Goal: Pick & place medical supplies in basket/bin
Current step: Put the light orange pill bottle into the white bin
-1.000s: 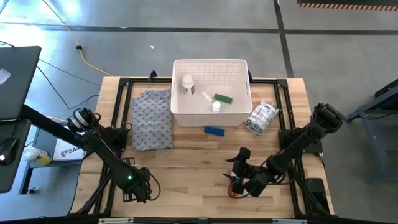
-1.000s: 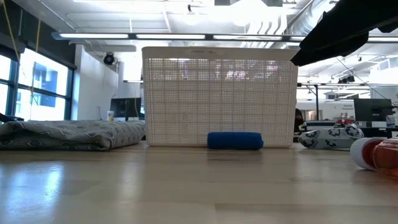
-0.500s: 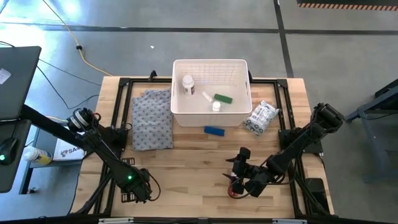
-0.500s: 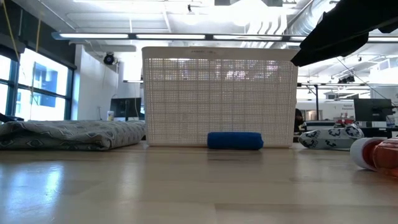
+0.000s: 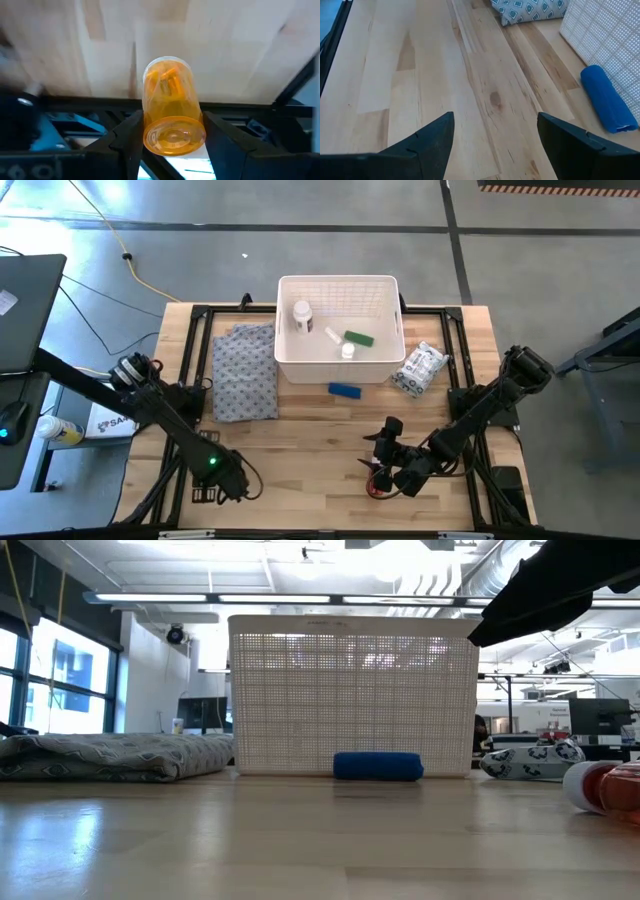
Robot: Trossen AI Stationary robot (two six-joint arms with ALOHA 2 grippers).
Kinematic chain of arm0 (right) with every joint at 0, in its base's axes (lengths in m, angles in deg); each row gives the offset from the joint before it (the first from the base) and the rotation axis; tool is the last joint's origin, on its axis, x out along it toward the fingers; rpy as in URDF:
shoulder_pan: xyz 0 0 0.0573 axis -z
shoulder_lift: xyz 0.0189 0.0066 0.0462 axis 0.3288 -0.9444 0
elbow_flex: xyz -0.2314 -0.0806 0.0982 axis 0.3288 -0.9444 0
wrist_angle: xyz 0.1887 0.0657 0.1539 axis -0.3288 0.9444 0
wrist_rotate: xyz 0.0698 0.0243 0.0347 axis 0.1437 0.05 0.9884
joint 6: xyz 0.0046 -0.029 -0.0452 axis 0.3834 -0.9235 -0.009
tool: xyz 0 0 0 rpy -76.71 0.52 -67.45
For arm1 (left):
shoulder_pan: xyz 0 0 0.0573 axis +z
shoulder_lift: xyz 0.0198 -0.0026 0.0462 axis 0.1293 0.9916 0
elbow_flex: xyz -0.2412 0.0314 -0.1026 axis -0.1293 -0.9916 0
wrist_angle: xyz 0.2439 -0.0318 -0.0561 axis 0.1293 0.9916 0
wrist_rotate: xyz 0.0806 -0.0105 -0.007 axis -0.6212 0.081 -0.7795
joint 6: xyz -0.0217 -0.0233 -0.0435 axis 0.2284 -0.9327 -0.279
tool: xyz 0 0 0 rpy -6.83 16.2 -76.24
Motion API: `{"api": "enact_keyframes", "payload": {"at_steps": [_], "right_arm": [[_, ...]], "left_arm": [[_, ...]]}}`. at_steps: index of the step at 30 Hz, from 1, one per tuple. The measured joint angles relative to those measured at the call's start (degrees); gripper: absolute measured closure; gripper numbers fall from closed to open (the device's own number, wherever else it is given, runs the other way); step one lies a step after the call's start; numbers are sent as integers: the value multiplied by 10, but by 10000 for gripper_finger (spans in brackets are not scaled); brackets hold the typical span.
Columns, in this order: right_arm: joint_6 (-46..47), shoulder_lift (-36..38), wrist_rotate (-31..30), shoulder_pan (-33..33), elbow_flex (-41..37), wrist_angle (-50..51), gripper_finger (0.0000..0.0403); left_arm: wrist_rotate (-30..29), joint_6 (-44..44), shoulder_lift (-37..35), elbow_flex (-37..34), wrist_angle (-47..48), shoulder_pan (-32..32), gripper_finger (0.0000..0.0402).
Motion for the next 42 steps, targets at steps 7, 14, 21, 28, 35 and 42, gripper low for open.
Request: {"api": "enact_keyframes", "payload": {"at_steps": [7, 14, 21, 28, 35, 42], "right_arm": [[3, 0, 4, 0, 0, 0, 128], [4, 0, 20, -5, 0, -1, 128], [4, 12, -42, -36, 0, -10, 128], [-40, 14, -137, -56, 0, -84, 128], [-172, -36, -137, -51, 0, -261, 128], [-235, -78, -96, -44, 0, -340, 128]], "left_arm": [[-143, 136, 0, 116, 60, 50, 178], [-360, 248, 0, 221, 62, 108, 184], [-445, 325, -7, 232, -36, 132, 180], [-498, 339, -6, 168, -152, 135, 184], [-493, 339, -6, 84, -348, 115, 179], [-508, 339, -6, -16, -568, 100, 186]]}}
